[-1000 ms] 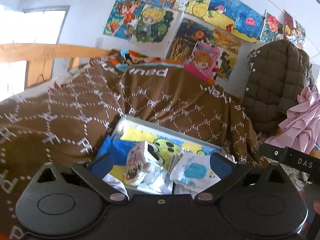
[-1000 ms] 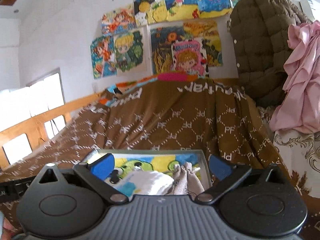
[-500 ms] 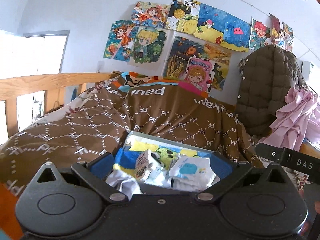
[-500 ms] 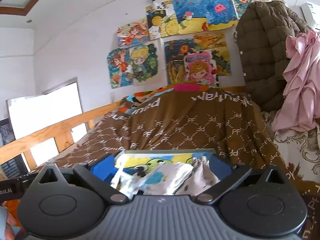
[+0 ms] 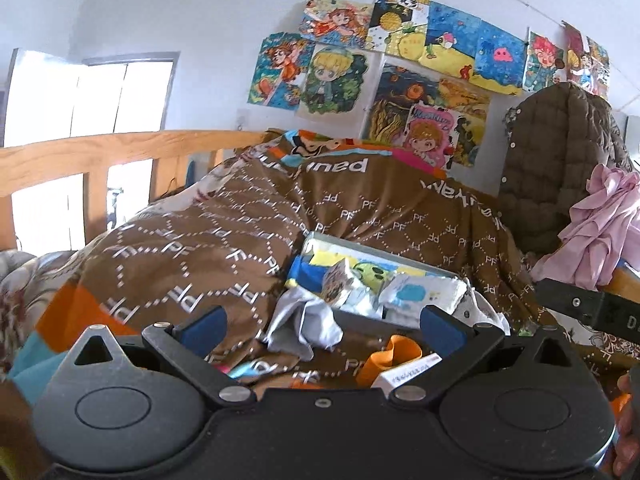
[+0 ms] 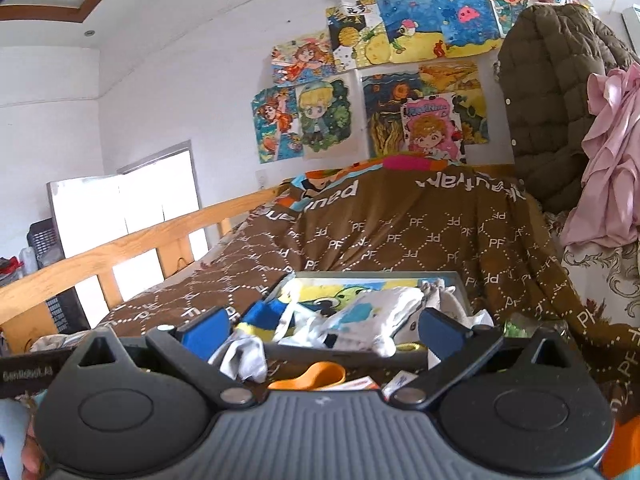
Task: Organize soft objects
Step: 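Withdraw both tools up from the tray toward the grey cloth and orange cup, then grasp the grey cloth with the left tool while the right tool approaches the orange silicone cup, then grasp the orange silicone cup with the right tool while the left tool holds the grey cloth, then lift and carry the grey cloth and orange cup over the frog tray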
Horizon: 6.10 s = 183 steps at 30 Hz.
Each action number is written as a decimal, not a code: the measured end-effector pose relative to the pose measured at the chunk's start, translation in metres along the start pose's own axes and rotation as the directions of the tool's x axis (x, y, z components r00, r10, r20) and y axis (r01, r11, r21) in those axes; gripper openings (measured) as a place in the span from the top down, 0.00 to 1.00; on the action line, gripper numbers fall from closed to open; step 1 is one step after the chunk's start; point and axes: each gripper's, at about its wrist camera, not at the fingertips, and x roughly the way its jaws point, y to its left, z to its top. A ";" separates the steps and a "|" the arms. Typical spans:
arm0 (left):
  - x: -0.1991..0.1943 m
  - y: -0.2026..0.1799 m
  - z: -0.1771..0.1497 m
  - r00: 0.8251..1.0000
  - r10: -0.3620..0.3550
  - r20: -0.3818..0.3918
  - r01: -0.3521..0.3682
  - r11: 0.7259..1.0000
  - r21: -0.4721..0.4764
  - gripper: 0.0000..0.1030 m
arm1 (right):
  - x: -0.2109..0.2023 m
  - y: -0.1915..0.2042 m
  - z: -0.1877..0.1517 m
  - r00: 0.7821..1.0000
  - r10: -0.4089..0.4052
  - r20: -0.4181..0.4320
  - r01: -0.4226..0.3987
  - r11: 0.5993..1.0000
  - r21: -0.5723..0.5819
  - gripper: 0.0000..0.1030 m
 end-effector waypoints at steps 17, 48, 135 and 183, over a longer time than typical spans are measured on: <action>-0.010 0.009 -0.013 0.978 0.120 -0.169 -0.111 0.992 0.064 0.01 | 0.006 0.062 -0.052 0.978 0.046 -0.205 -0.096 0.966 -0.241 0.00; 0.116 0.032 -0.014 0.950 0.002 -0.311 0.053 0.984 0.169 0.01 | 0.097 0.056 -0.074 0.944 -0.023 -0.328 -0.084 0.948 -0.307 0.00; 0.244 0.065 -0.030 0.905 -0.298 -0.303 0.329 0.943 0.057 0.55 | 0.249 0.016 -0.052 0.732 0.125 -0.670 -0.287 0.948 -0.137 0.10; 0.246 0.069 -0.031 0.907 -0.299 -0.297 0.320 0.947 0.024 0.64 | 0.243 -0.026 -0.050 0.722 0.264 -0.640 -0.191 0.964 0.183 0.61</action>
